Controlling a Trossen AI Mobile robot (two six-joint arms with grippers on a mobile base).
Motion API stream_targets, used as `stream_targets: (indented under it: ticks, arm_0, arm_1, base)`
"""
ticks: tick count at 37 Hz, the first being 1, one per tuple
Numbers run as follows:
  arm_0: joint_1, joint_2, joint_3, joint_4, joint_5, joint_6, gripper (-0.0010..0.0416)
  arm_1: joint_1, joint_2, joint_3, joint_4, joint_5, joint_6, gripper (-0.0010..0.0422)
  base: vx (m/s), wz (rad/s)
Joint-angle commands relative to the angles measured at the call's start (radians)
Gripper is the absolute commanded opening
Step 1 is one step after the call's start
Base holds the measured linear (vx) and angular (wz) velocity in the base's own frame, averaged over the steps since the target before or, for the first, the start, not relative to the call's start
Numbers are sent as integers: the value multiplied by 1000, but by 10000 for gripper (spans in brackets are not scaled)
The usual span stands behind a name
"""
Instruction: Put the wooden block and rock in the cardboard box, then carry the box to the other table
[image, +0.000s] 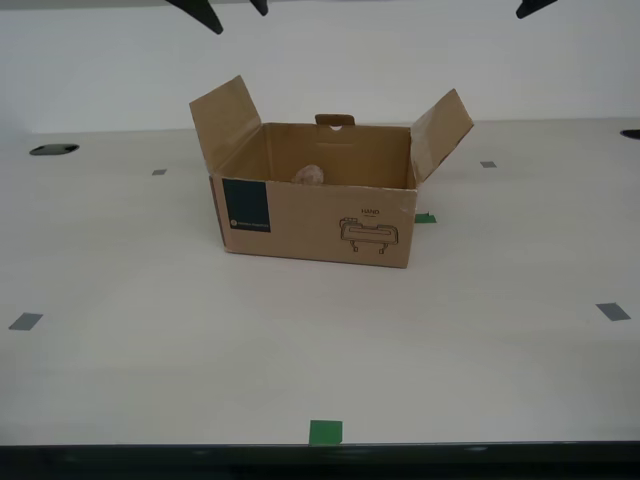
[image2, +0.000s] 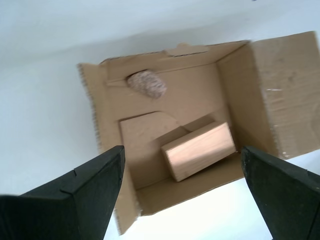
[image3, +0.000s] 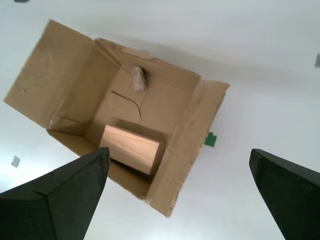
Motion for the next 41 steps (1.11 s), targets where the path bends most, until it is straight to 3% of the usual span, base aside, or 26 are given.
stream_targets:
  ticks: [1, 8, 13, 24, 41]
  arm_0:
    - [-3, 7, 1, -17, 3, -5, 390]
    - [-6, 8, 1, -16, 3, 2, 389]
    - [-6, 8, 1, -17, 3, 16, 390]
    - [-6, 11, 1, -18, 3, 33, 389]
    - [-7, 255, 1, 34, -17, 24, 389]
  arm_1:
    - [24, 0, -18, -6, -2, 6, 314]
    - [66, 0, -75, 13, -14, 7, 314]
    - [76, 0, -143, 39, -55, 3, 314]
    - [75, 2, -271, 161, -55, -26, 314]
    - [74, 2, -320, 204, -56, -46, 314]
  base:
    - [0, 0]
    - [0, 0]
    - [0, 0]
    - [0, 0]
    - [0, 0]
